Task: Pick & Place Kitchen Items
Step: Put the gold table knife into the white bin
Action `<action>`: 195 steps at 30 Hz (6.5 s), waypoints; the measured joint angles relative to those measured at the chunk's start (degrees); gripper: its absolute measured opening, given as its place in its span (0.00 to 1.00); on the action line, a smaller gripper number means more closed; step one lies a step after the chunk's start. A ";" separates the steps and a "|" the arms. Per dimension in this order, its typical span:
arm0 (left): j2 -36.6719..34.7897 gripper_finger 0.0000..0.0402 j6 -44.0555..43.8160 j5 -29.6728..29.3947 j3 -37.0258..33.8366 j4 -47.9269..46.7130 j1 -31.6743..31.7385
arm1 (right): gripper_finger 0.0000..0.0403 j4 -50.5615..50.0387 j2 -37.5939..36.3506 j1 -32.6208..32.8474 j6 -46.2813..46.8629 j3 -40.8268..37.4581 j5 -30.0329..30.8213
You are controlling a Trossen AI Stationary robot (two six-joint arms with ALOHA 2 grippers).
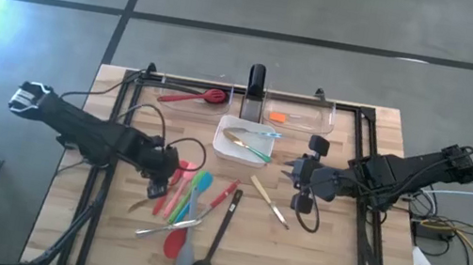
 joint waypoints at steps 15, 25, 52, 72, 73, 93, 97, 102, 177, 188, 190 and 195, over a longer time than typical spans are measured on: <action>6.33 0.53 -3.39 8.41 -6.62 3.27 -1.43 | 0.21 0.04 0.00 0.00 0.57 0.00 -0.15; 6.29 0.53 1.24 8.58 -8.12 4.26 -3.85 | 0.21 0.04 0.00 0.00 0.61 0.00 -0.13; 6.07 0.53 -2.10 9.28 -20.04 22.32 -5.63 | 0.22 0.04 0.00 0.00 0.61 0.00 -0.11; 6.22 0.05 -2.15 3.64 -20.95 21.93 -5.68 | 0.18 0.04 0.07 0.00 0.42 0.00 -0.11; 6.22 0.05 -2.24 3.52 -20.95 22.00 -5.68 | 0.19 0.04 0.07 0.02 0.42 0.00 -0.11; 3.21 0.05 5.34 -6.59 -4.62 4.73 -5.44 | 0.18 0.06 0.07 0.02 0.42 0.00 -0.09; 3.20 0.05 13.18 -12.76 -0.57 5.30 -4.43 | 0.18 0.07 0.07 0.00 0.42 0.00 -0.10; 3.16 0.05 25.71 -15.85 2.42 11.76 -0.60 | 0.19 0.11 0.07 0.02 0.42 0.00 -0.09; 41.61 0.05 70.45 16.61 23.00 43.69 34.84 | 0.18 -4.76 0.00 0.02 1.29 -0.22 -1.63; 43.38 0.08 71.06 16.81 23.38 44.33 34.82 | 0.21 -4.70 0.00 0.02 1.28 -0.22 -1.60; 43.28 0.15 71.11 16.67 23.38 44.50 34.82 | 0.21 -4.70 0.00 0.02 1.29 -0.22 -1.60; 42.81 0.29 70.88 16.01 24.19 44.42 34.80 | 0.19 -4.71 0.00 0.01 1.09 -0.26 -1.60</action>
